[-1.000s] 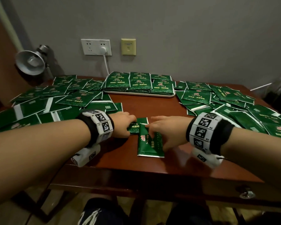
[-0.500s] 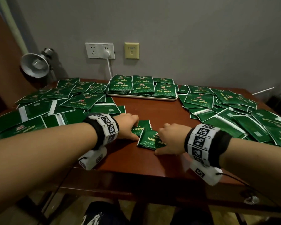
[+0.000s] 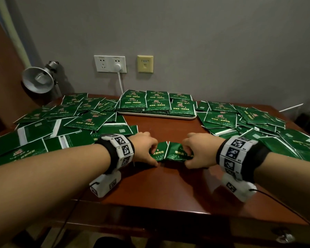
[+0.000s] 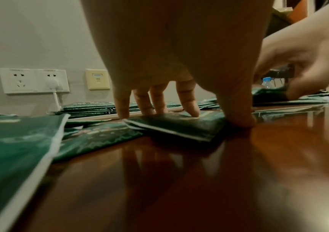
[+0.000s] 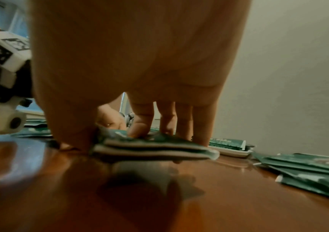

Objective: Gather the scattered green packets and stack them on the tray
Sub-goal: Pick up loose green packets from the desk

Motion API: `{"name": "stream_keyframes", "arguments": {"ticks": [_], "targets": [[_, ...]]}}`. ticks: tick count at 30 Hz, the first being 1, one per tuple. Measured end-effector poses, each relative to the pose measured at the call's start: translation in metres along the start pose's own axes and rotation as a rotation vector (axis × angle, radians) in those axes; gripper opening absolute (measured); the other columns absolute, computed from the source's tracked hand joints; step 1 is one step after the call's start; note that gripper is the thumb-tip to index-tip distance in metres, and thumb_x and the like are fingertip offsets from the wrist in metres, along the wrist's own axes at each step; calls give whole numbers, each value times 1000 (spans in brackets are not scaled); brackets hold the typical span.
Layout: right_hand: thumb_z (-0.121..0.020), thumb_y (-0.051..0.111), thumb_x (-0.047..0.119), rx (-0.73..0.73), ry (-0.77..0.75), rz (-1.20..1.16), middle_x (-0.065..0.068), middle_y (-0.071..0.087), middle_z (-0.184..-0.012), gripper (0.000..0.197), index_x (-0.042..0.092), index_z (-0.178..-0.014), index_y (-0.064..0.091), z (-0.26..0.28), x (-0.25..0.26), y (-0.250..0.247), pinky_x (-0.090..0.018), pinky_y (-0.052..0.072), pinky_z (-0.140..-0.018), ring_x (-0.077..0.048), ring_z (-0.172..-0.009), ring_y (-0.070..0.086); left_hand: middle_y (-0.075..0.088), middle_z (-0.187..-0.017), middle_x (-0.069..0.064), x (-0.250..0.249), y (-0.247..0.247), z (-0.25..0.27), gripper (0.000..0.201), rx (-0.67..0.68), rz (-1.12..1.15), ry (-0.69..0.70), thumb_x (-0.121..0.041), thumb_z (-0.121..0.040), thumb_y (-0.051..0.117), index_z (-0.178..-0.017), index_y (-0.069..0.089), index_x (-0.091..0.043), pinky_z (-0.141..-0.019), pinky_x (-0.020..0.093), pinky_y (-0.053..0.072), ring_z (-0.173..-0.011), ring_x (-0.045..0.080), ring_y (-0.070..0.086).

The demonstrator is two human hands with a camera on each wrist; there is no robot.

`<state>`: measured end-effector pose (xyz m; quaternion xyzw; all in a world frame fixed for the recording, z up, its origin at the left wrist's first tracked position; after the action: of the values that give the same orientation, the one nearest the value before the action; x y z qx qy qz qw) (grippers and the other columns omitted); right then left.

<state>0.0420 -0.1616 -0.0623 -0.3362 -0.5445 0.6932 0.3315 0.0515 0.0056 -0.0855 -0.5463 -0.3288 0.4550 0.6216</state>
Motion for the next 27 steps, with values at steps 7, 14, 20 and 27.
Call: {"name": "stream_keyframes", "arguments": {"ticks": [7,14,20,27], "targets": [[-73,69,44,-123,94,-66,2,55,-87,27,24,-80,53,-14,-45,-40,-27,42,-58,-19,-74,55,46,-99,-1,-7,-7,-19,25,18,-28,25,-40,-70,72,-80,56,-23,-84,38,50,-94,20,48],[-72,72,39,-249,196,-126,-2,57,-85,25,22,-80,56,-52,-106,-68,-32,49,-67,-23,-74,55,55,-75,-2,7,-51,-58,23,-73,27,65,-28,-73,71,-71,49,-21,-60,30,44,-67,16,50],[-74,73,39,-279,257,-111,-3,55,-91,26,19,-85,60,-122,-162,-85,-33,50,-70,-23,-77,54,59,-83,8,15,-81,-114,21,-119,94,121,-21,-72,72,-71,51,-19,-61,31,44,-71,21,53],[-74,72,31,-208,237,-81,-3,56,-100,24,22,-94,62,-214,-192,-81,-34,51,-70,-24,-81,56,54,-91,7,17,-121,-195,21,-214,69,191,-21,-71,72,-79,54,-14,-76,39,48,-82,24,52]]}}
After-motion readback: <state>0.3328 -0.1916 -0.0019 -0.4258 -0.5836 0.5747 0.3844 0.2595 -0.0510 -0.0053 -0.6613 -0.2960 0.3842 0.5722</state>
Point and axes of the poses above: each hand's wrist, its own z-axis away from the middle knuckle, its own y-axis out of the palm, x = y × z, the point moved 6 cm from there along -z, towards the middle knuckle
